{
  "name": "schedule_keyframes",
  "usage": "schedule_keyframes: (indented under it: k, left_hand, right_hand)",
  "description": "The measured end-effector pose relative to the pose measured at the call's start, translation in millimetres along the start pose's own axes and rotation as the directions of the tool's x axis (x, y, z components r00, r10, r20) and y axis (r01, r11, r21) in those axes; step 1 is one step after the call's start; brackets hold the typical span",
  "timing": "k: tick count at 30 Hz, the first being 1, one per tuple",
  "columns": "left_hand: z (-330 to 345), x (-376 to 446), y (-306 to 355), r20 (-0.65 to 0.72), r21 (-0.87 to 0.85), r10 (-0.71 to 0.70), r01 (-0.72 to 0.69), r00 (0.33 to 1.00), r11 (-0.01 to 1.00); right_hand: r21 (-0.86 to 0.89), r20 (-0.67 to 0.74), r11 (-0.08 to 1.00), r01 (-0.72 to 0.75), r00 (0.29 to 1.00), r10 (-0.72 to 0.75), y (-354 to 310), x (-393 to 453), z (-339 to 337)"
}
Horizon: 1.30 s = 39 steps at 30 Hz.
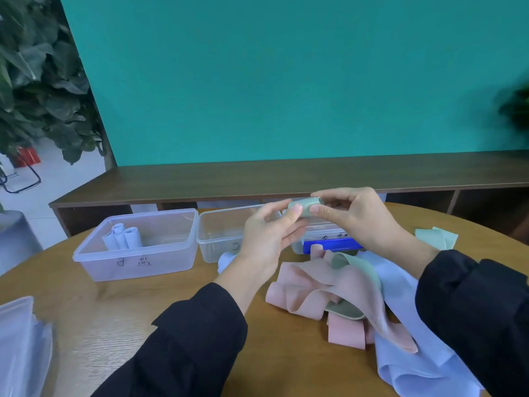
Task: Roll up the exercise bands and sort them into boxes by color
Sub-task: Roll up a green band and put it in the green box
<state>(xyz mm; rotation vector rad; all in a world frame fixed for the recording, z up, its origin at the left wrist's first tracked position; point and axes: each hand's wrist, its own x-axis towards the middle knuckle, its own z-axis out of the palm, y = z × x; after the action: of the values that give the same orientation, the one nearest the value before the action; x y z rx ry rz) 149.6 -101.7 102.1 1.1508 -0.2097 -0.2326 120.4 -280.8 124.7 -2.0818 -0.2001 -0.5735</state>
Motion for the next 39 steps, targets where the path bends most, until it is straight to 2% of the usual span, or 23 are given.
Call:
schedule_keyframes:
  k: [3, 6, 9, 11, 14, 19, 24, 27, 39]
  left_hand:
    - [-10, 5, -12, -0.079, 0.22, 0.145, -0.125, 0.986, 0.967]
    - [-21, 7, -31, -0.104, 0.42, 0.34, -0.268, 0.935, 0.867]
    - [-29, 4, -50, -0.12, 0.51, 0.444, -0.328, 0.888, 0.795]
    - [-34, 2, -60, -0.149, 0.57, 0.485, -0.326, 0.862, 0.754]
    - [-39, 1, -67, -0.161, 0.613, 0.517, -0.326, 0.84, 0.72]
    - [-44, 2, -69, -0.172, 0.629, 0.52, -0.313, 0.836, 0.711]
    - [-41, -1, -73, -0.12, 0.651, 0.513, -0.322, 0.85, 0.687]
    - [-39, -3, -75, -0.095, 0.659, 0.524, -0.341, 0.846, 0.671]
    - [-42, -2, -81, -0.101, 0.682, 0.479, -0.29, 0.872, 0.672]
  right_hand:
    - [-0.131, -0.007, 0.991, -0.012, 1.0, 0.011, 12, 25, -3]
    - [-0.313, 0.016, 0.949, -0.027, 0.999, 0.034, 25, 52, -6]
    - [-0.547, 0.136, 0.837, -0.022, 0.984, 0.115, 43, 78, -2]
    - [-0.627, 0.201, 0.779, -0.029, 0.96, 0.197, 55, 92, 3]
    - [-0.633, 0.264, 0.772, -0.048, 0.925, 0.274, 67, 108, 13]
    - [-0.629, 0.333, 0.778, 0.0, 0.904, 0.269, 74, 123, 34]
    - [-0.599, 0.313, 0.8, -0.029, 0.911, 0.267, 80, 129, 52]
    - [-0.581, 0.348, 0.814, -0.013, 0.9, 0.263, 84, 130, 56]
    - [-0.517, 0.334, 0.856, 0.015, 0.924, 0.185, 93, 127, 62]
